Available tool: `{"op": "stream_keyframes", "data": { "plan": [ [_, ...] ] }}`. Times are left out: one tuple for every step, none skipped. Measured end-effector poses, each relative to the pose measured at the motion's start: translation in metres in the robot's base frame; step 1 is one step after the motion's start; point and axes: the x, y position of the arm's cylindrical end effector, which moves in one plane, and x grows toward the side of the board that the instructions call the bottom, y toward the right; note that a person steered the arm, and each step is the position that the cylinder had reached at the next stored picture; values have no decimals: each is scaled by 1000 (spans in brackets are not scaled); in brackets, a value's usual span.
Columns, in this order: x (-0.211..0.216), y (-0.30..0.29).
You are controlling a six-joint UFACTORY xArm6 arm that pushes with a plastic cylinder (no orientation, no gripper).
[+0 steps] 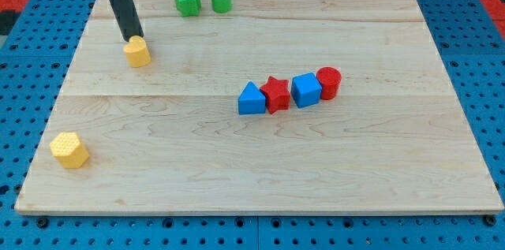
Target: Push the yellow heart into the yellow hexagon
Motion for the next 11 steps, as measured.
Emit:
{"op": "stream_keyframes", "data": {
  "plan": [
    [-8,13],
    [-8,14],
    [-9,14],
    [-8,9],
    [-8,15],
    [-5,45],
    [13,30],
    [35,-27],
    [50,-44],
    [105,-46],
    [160,-46]
  ]
}}
